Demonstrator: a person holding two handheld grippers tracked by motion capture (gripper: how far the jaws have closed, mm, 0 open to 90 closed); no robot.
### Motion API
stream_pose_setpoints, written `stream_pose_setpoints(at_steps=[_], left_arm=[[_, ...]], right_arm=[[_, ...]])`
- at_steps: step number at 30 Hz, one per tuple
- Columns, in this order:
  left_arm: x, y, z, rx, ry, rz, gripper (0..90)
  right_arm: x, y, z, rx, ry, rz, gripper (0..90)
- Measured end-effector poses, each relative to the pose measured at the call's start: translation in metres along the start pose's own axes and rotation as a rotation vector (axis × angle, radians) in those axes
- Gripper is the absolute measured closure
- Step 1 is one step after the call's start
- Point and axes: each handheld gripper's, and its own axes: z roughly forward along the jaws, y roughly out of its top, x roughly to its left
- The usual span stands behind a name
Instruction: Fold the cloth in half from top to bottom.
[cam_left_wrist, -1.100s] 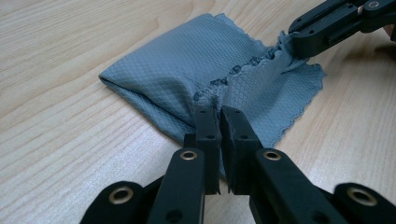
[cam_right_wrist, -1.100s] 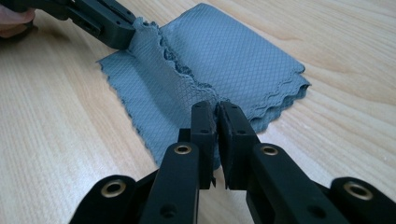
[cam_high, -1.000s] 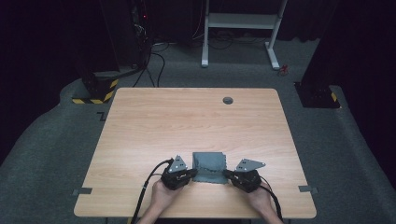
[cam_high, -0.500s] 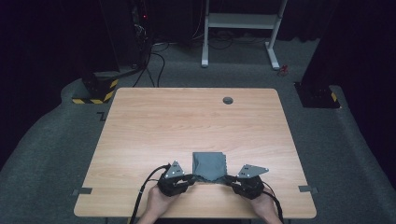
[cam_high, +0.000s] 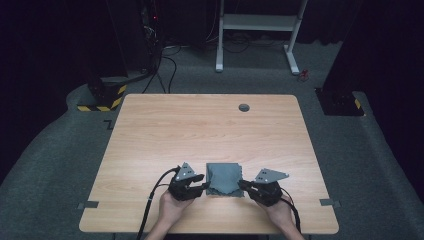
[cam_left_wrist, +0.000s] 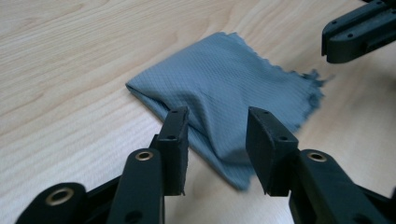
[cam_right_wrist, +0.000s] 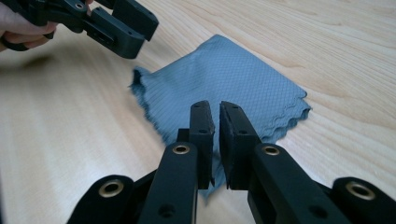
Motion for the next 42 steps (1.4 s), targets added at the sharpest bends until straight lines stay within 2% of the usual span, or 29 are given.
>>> stream_pose_setpoints(at_steps=[2,4,6,10,12,17,21,23,26,28,30,31,33,34,35,37,38,39,41,42], left_arm=[[-0.001,0.003,0.008,0.025,0.018,0.004,56.2],[-0.003,0.005,0.014,0.039,0.017,0.007,53.8],[-0.007,0.004,0.018,0.064,0.022,0.030,51.2],[-0.009,0.000,0.019,0.100,0.018,0.051,50.7],[-0.009,-0.006,0.017,0.126,0.031,0.076,50.6],[-0.009,-0.013,0.011,0.123,0.044,0.088,50.4],[-0.008,-0.014,0.008,0.127,0.046,0.089,50.3],[-0.007,-0.014,0.006,0.116,0.050,0.080,50.9],[-0.001,-0.007,0.002,0.076,0.047,0.041,51.2],[0.000,-0.003,0.002,0.073,0.052,0.038,51.3],[0.005,0.009,0.008,0.075,0.082,0.011,51.5],[0.005,0.009,0.008,0.075,0.082,0.011,51.5],[0.009,0.016,0.015,0.080,0.090,-0.015,51.6],[0.011,0.019,0.018,0.082,0.097,-0.027,52.7],[0.013,0.021,0.022,0.076,0.105,-0.040,52.7],[0.017,0.027,0.032,0.090,0.134,-0.053,54.1],[0.017,0.027,0.032,0.090,0.134,-0.053,54.4],[0.022,0.030,0.037,0.100,0.156,-0.057,54.5],[0.025,0.031,0.039,0.106,0.163,-0.066,55.1],[0.028,0.033,0.041,0.116,0.168,-0.073,55.8]], right_arm=[[-0.002,0.003,0.011,0.021,-0.008,0.000,84.2],[-0.002,0.004,0.018,0.035,-0.013,-0.002,84.2],[0.000,0.003,0.024,0.048,-0.011,-0.005,84.1],[0.002,-0.002,0.025,0.065,-0.005,-0.013,82.8],[0.003,-0.010,0.024,0.089,-0.011,-0.021,82.3],[0.003,-0.020,0.020,0.091,-0.014,-0.018,80.4],[0.005,-0.024,0.015,0.094,-0.029,-0.034,77.9],[0.005,-0.023,0.014,0.094,-0.031,-0.038,77.4],[0.001,-0.020,0.011,0.076,-0.037,-0.015,76.7],[-0.002,-0.018,0.010,0.069,-0.043,-0.008,76.7],[-0.011,-0.009,0.011,0.052,-0.070,0.022,76.0],[-0.011,-0.009,0.011,0.052,-0.070,0.022,76.0],[-0.019,-0.002,0.015,0.044,-0.088,0.047,75.8],[-0.026,0.005,0.022,0.038,-0.112,0.064,75.0],[-0.026,0.005,0.022,0.038,-0.112,0.064,75.0],[-0.036,0.014,0.033,0.044,-0.136,0.086,73.9],[-0.039,0.016,0.037,0.045,-0.140,0.089,73.7],[-0.041,0.018,0.041,0.051,-0.144,0.096,73.5],[-0.043,0.020,0.044,0.059,-0.147,0.102,73.3],[-0.048,0.022,0.051,0.072,-0.152,0.107,72.4]])
